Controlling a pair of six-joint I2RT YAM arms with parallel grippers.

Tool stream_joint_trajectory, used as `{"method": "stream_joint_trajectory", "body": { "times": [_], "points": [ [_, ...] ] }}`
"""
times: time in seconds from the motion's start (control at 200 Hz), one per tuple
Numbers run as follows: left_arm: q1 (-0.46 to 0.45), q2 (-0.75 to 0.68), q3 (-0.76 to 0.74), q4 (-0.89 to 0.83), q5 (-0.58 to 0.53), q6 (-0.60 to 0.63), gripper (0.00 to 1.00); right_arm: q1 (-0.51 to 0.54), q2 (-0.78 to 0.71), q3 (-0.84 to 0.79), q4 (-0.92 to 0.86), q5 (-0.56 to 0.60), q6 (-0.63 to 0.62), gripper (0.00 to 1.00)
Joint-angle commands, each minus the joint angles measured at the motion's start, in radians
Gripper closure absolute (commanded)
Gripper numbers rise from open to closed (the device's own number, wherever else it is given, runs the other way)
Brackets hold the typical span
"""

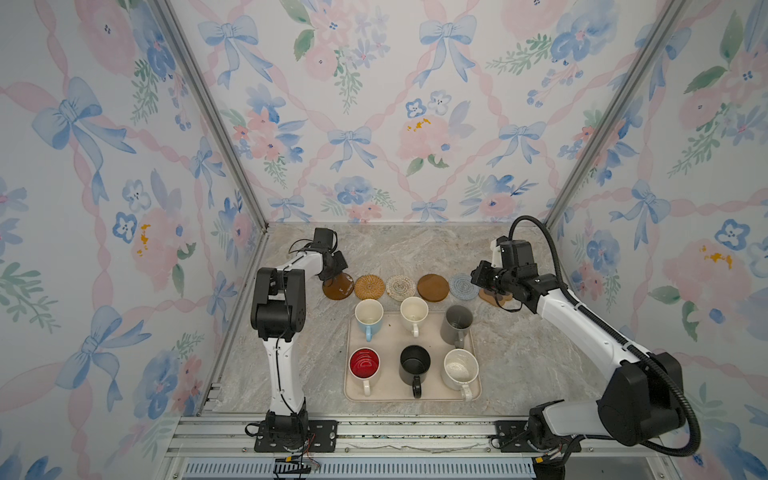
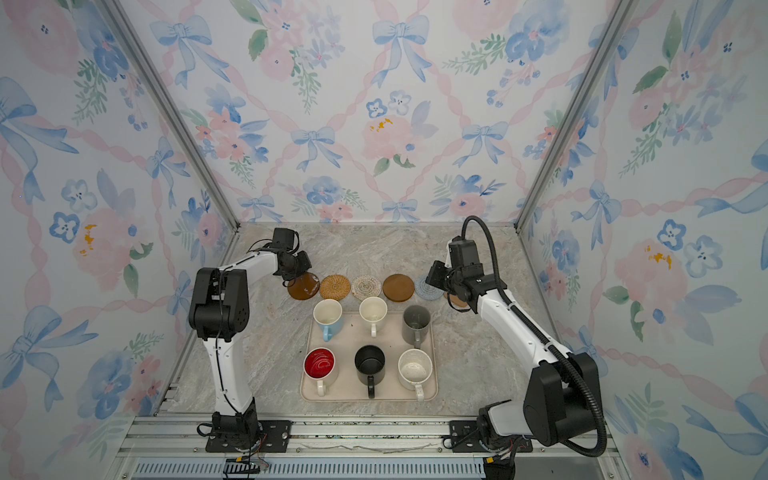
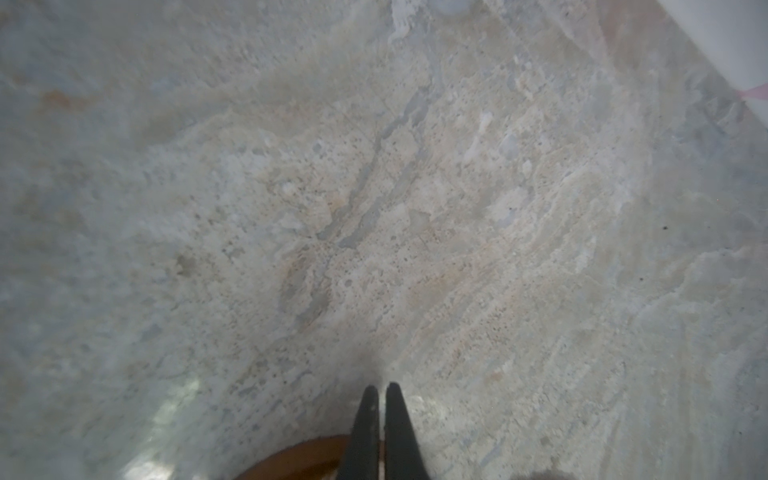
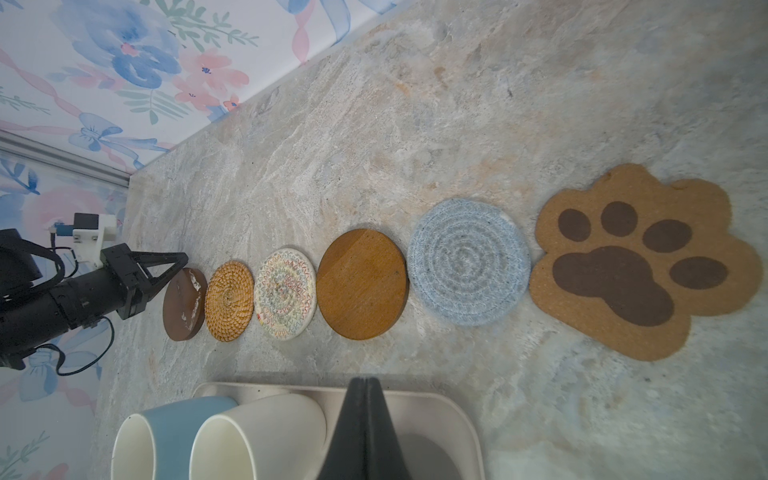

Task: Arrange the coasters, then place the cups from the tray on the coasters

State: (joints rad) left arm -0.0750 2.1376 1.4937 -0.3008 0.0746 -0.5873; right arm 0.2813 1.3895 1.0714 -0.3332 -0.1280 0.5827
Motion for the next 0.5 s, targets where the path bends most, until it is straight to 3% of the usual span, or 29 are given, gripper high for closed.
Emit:
{"method": "stream_joint_trajectory", "body": {
  "times": [0.0,0.495],
  "points": [
    [0.006,0.002,-0.038,-0.016,-0.007,0.002,1.0,-0.011,-0.006,0.033,-0.013,-0.017,-0.016,1.0],
    [0.001,-0.102,-0.033,-0.015,-0.092,0.0,1.0,-0.009,-0.041,0.021,-0.015,-0.007,-0.028,1.0]
  ]
}}
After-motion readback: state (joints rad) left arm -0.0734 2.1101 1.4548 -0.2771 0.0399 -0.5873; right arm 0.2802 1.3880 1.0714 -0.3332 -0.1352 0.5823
